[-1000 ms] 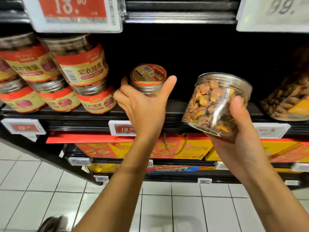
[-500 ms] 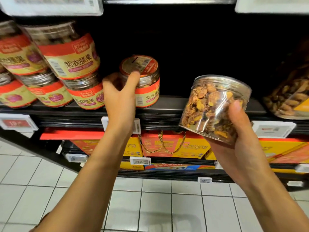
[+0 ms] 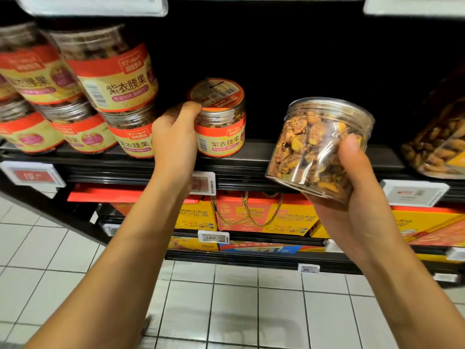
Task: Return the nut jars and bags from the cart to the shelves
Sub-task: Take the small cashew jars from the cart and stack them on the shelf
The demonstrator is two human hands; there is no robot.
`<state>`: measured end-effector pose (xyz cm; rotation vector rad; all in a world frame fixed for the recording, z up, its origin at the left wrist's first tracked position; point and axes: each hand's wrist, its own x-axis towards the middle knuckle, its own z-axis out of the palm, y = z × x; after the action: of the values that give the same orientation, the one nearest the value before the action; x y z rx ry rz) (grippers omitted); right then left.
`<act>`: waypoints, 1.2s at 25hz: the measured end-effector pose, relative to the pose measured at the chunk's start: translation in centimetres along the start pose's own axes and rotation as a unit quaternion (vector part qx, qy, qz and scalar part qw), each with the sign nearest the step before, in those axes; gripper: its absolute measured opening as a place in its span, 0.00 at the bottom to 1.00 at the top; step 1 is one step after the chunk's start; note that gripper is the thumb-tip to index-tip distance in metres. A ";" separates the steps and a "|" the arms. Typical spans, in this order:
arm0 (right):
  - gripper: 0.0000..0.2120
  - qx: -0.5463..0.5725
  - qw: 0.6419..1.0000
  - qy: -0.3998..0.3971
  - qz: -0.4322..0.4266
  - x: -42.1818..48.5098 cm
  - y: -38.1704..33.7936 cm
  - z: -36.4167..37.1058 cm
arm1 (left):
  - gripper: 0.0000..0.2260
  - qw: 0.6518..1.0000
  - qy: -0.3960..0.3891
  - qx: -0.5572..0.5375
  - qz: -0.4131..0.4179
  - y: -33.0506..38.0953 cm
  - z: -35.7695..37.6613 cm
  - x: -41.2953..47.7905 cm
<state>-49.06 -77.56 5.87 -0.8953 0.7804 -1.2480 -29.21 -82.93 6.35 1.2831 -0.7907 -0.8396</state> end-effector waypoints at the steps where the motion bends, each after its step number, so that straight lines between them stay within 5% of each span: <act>1: 0.12 0.002 1.000 -0.002 0.000 0.1 0.0 0.3 | 0.10 1.000 -0.004 0.002 0.003 0.1 -0.1 -0.2; 6: 0.13 0.007 1.000 -0.008 -0.006 0.5 0.0 1.5 | 0.13 0.999 -0.010 0.027 -0.037 0.9 -0.6 -0.5; 9: 0.24 -0.042 0.999 0.004 -0.003 0.4 0.2 2.8 | 0.14 0.999 0.025 0.038 -0.013 1.0 -1.3 -3.7; 14: 0.39 -0.087 0.995 -0.042 0.000 0.6 0.3 5.1 | 0.23 0.980 -0.194 0.031 0.009 2.7 -0.5 -8.0; 23: 0.36 0.005 0.997 -0.064 -0.034 0.6 -1.2 6.3 | 0.32 0.981 -0.132 0.073 0.120 4.7 -2.2 -5.6; 25: 0.32 0.025 0.996 -0.064 -0.054 1.6 -1.7 6.8 | 0.30 0.987 -0.103 -0.002 0.124 5.2 -2.4 -4.8; 30: 0.20 0.041 0.995 -0.044 -0.075 5.6 -2.5 8.1 | 0.04 0.990 -0.085 -0.031 0.108 5.3 -1.6 -2.7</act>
<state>-42.14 -82.15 11.71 -0.9494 0.5969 -1.3528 -28.66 -79.39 11.34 1.0582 -1.0127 -0.7980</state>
